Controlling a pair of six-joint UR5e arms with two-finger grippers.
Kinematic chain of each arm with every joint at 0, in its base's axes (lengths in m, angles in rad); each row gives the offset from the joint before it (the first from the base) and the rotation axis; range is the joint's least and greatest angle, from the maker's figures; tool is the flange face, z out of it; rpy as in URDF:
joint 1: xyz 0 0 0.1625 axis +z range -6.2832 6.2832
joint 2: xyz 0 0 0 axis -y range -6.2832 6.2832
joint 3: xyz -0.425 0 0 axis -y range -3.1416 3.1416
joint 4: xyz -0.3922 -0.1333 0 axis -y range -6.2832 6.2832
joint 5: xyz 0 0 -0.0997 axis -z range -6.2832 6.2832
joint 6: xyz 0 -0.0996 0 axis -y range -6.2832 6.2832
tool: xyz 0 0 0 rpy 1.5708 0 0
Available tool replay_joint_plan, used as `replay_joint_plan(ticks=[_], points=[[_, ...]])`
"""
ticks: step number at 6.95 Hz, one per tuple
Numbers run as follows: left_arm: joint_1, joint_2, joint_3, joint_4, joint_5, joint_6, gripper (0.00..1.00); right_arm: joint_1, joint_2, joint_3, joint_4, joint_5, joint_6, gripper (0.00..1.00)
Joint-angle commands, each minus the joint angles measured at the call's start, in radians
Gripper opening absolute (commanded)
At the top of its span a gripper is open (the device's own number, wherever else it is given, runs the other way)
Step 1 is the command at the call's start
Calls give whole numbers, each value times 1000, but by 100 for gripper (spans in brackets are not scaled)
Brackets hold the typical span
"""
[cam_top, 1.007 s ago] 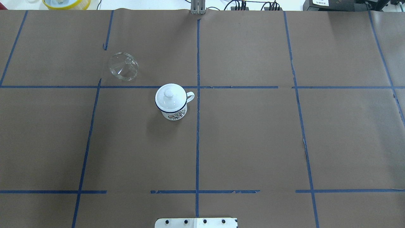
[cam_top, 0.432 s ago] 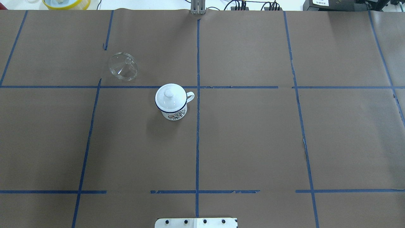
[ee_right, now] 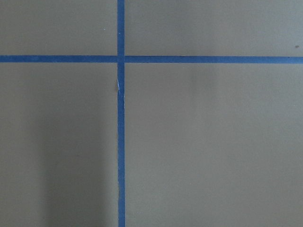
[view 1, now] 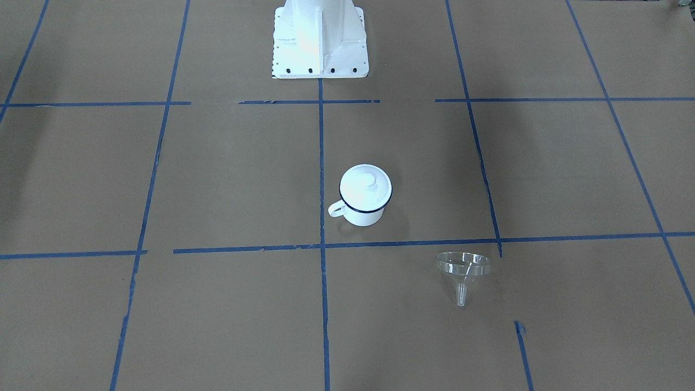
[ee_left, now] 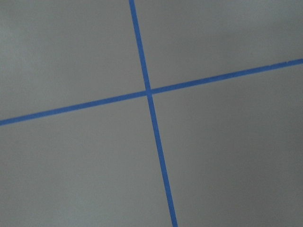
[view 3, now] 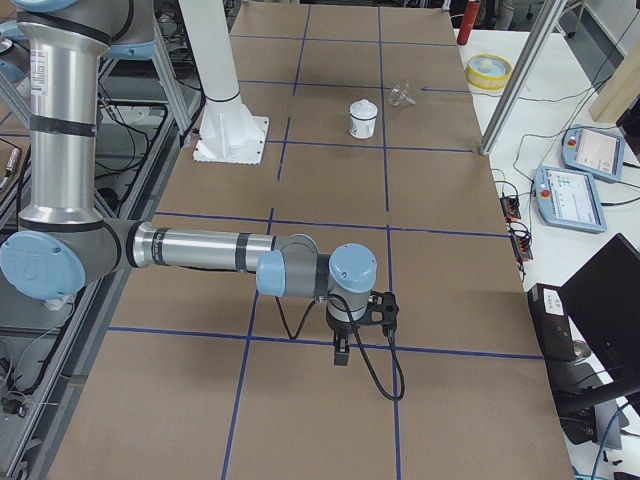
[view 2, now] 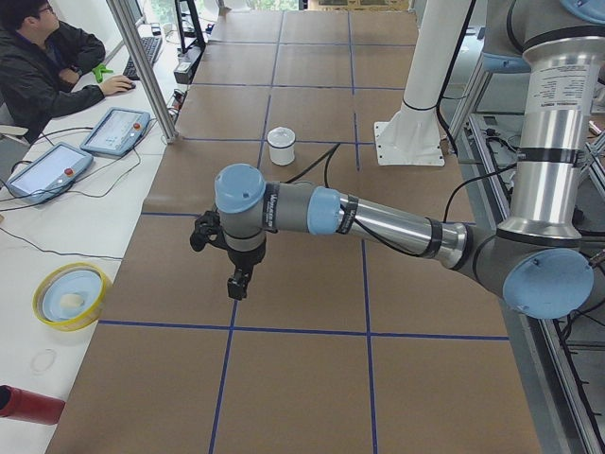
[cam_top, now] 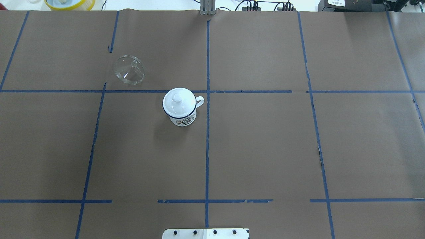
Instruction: Place funnel on cup
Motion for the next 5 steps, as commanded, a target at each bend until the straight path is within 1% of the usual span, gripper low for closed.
replay_joint_plan(ticks=[1,2,3,4,5], points=[[-3,-115,18,-202,-6,-211,100,0,0,0,0,0,0,100],[-2,-112,15,-326,-12,-379,100,0,0,0,0,0,0,100],[10,-118,11,-388,-16,-525,100,0,0,0,0,0,0,100],[115,-135,-31,-456,17,-648,100,0,0,0,0,0,0,100],[241,-171,-42,-453,54,-712,100,0,0,0,0,0,0,100]])
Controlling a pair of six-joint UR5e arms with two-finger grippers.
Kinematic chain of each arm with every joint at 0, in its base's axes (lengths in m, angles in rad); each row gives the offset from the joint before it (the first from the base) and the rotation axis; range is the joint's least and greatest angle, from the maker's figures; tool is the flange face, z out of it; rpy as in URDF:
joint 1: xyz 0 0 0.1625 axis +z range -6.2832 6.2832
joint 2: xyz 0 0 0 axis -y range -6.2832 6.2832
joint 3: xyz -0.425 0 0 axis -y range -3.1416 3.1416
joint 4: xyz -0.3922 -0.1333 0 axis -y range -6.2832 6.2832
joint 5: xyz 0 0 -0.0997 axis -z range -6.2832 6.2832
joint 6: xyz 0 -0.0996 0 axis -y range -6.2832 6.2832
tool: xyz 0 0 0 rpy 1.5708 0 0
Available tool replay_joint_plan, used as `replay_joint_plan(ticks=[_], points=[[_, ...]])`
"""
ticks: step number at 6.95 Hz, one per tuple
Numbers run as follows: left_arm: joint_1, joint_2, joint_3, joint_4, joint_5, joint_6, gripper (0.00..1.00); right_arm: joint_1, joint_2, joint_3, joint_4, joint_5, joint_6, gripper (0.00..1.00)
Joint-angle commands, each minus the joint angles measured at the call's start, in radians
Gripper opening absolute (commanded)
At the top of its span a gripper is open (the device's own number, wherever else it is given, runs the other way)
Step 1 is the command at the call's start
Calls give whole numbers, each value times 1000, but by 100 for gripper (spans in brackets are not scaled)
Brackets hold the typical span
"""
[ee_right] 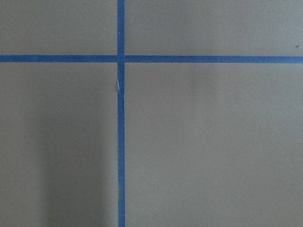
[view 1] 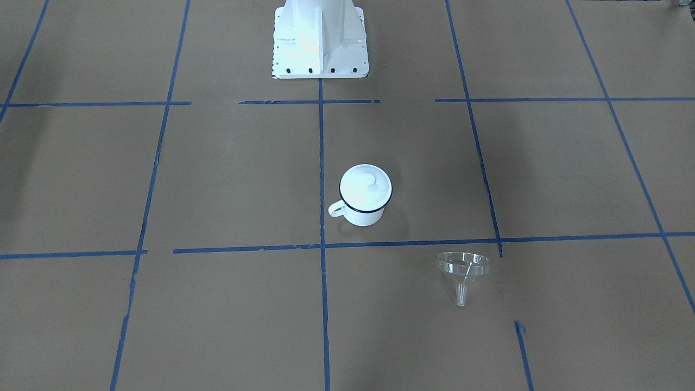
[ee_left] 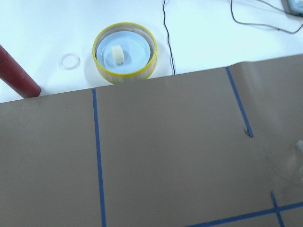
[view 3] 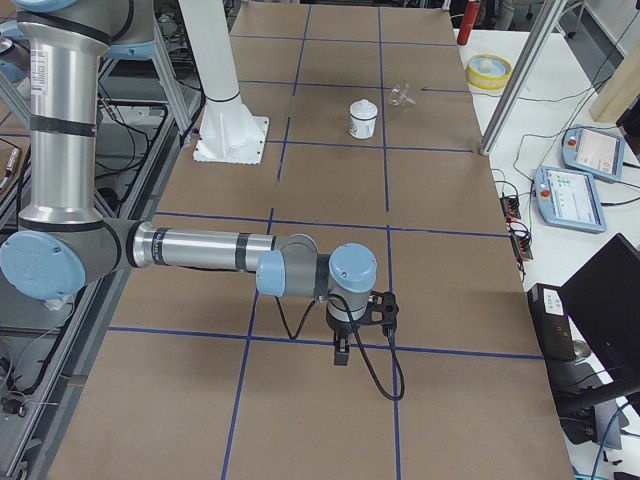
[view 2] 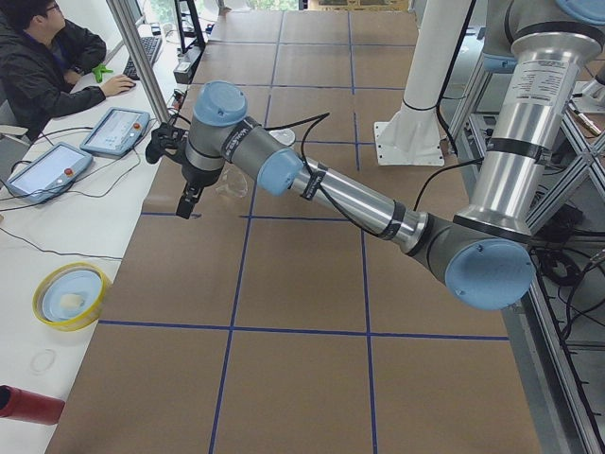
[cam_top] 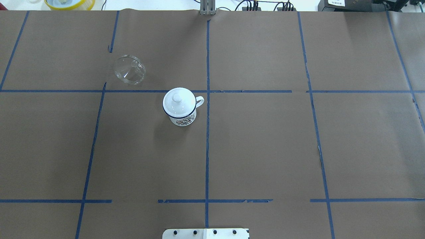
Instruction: Place funnel on cup
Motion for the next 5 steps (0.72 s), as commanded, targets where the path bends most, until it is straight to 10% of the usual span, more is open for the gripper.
replay_joint_plan(ticks=[1,5], points=[[236,-123,3,13,52,-233,100,0,0,0,0,0,0,100],[547,-417,90,172,288,-703,100,0,0,0,0,0,0,100]])
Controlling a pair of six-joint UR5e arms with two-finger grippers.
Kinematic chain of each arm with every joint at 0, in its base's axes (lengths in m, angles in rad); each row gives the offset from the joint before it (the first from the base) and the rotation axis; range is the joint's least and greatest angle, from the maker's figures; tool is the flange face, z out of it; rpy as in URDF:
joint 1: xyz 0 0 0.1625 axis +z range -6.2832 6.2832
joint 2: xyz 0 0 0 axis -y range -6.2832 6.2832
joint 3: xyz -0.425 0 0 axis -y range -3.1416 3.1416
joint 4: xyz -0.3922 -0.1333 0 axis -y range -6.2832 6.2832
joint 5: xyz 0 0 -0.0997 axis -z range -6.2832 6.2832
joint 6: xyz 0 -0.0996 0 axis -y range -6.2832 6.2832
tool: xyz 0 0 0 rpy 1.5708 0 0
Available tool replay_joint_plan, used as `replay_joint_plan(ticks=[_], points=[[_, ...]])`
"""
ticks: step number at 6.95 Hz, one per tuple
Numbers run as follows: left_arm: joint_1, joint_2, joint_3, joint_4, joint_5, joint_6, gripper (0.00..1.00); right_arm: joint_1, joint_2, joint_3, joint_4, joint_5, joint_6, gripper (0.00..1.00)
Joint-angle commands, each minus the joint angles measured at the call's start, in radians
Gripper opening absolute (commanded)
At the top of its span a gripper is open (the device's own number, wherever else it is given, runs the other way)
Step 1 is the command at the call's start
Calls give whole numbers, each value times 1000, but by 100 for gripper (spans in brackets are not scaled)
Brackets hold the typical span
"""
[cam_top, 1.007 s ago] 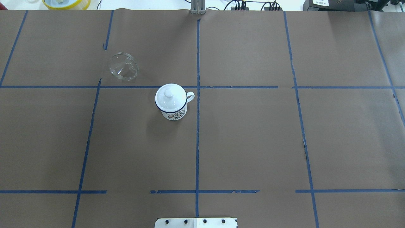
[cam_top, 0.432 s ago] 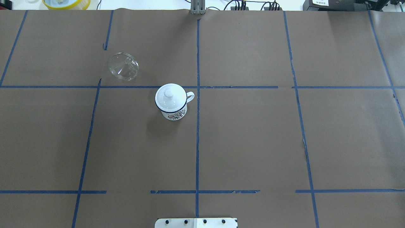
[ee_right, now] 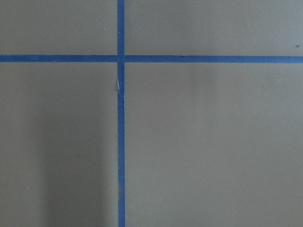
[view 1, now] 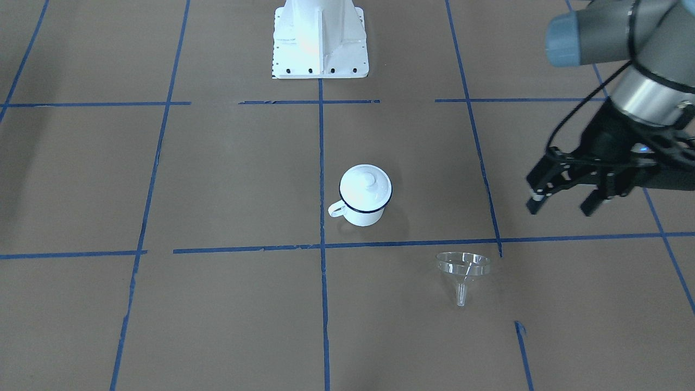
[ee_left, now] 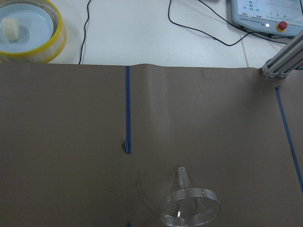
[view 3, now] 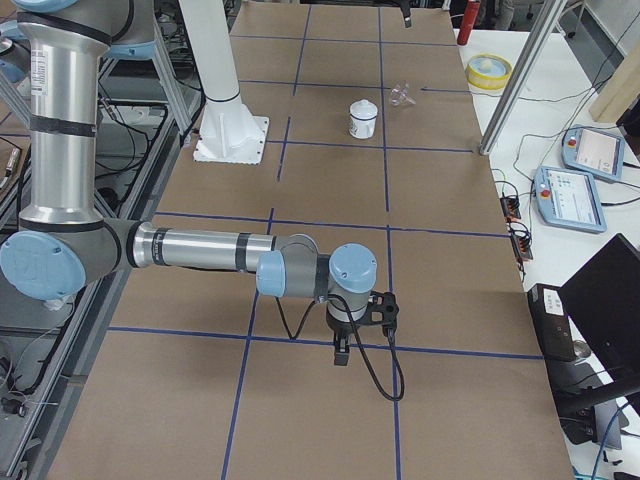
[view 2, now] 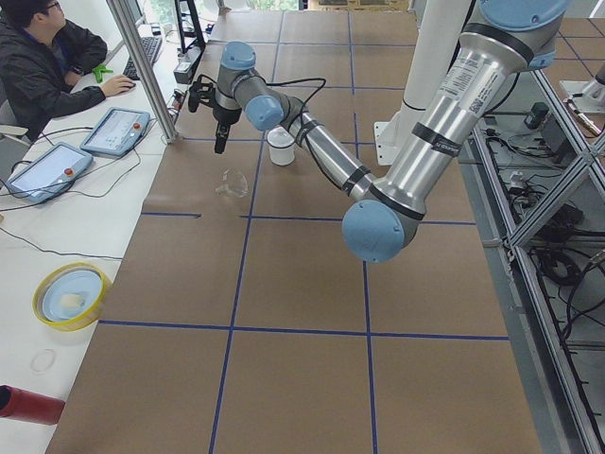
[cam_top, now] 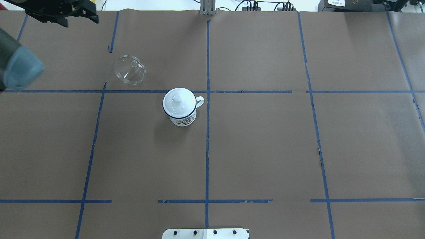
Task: Place funnel on cup
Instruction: 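Move the left gripper over the white lid on the mug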
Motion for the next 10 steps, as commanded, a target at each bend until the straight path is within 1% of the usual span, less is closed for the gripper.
replay_joint_plan(ticks=[1,2,3,5,8,10], points=[[150,-245,153,159,37,-198,100,0,0,0,0,0,0,100],[187,-330,236,211,62,-261,100,0,0,0,0,0,0,100],[254,-357,274,214,63,-330,100,0,0,0,0,0,0,100],[328,-353,279,219,65,-410,100,0,0,0,0,0,0,100],[338,-305,263,220,66,-411,100,0,0,0,0,0,0,100],[338,-294,256,219,66,-411,99,0,0,0,0,0,0,100]])
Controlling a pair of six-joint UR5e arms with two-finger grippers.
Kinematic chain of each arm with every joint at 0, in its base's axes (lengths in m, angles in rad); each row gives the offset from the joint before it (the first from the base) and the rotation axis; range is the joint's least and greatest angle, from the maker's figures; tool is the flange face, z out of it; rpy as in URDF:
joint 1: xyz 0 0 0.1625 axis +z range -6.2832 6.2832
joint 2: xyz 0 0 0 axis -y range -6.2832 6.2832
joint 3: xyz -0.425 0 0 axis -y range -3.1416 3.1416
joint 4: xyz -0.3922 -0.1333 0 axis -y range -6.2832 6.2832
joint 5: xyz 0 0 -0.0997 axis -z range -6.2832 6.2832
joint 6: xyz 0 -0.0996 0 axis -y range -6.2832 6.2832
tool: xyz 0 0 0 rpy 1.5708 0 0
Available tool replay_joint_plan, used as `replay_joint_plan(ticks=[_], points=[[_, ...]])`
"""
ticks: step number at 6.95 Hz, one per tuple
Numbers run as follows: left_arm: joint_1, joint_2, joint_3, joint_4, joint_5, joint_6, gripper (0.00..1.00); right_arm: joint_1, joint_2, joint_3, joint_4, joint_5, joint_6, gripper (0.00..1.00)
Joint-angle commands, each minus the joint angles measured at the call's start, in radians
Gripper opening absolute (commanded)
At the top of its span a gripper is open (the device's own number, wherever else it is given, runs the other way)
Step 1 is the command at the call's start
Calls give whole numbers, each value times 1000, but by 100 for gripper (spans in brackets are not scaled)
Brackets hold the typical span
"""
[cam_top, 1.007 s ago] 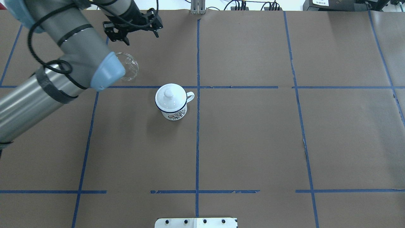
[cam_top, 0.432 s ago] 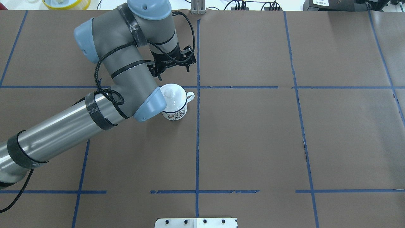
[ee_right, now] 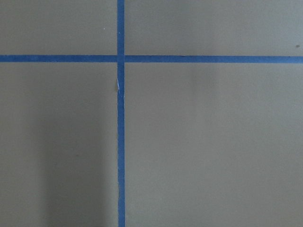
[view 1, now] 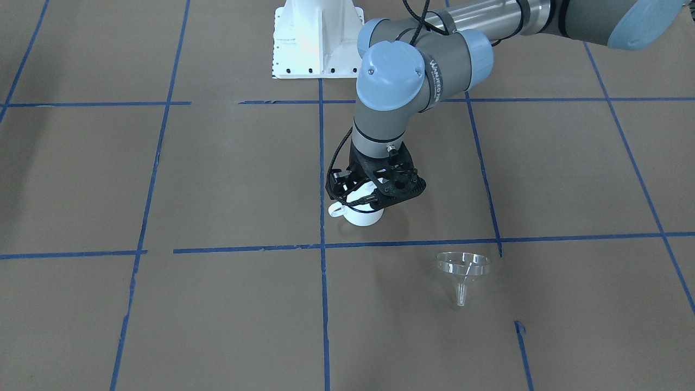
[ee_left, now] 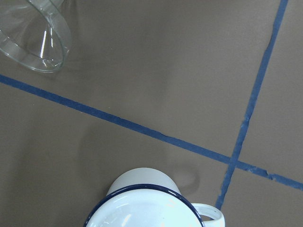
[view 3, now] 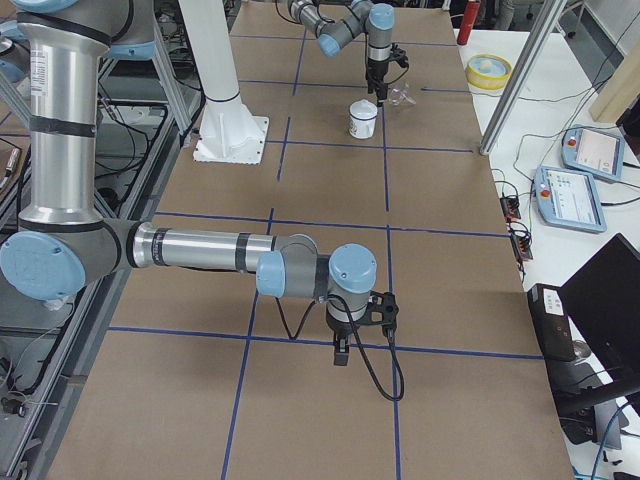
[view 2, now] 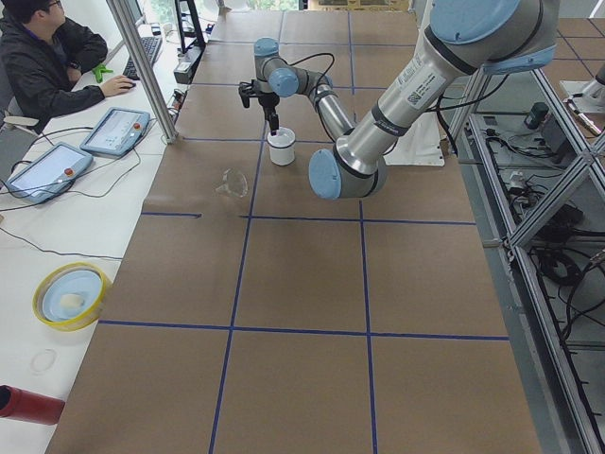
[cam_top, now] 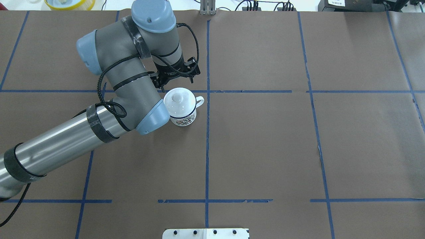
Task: Place funnel on cup
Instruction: 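Move the left gripper over the white lid on the mug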
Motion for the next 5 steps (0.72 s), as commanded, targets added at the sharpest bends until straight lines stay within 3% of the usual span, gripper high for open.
replay_joint_plan(ticks=[1,5], points=[[4,14,-24,0,-1,0,97,0,0,0,0,0,0,100],[37,34,-61,7,0,-9,95,0,0,0,0,0,0,100]])
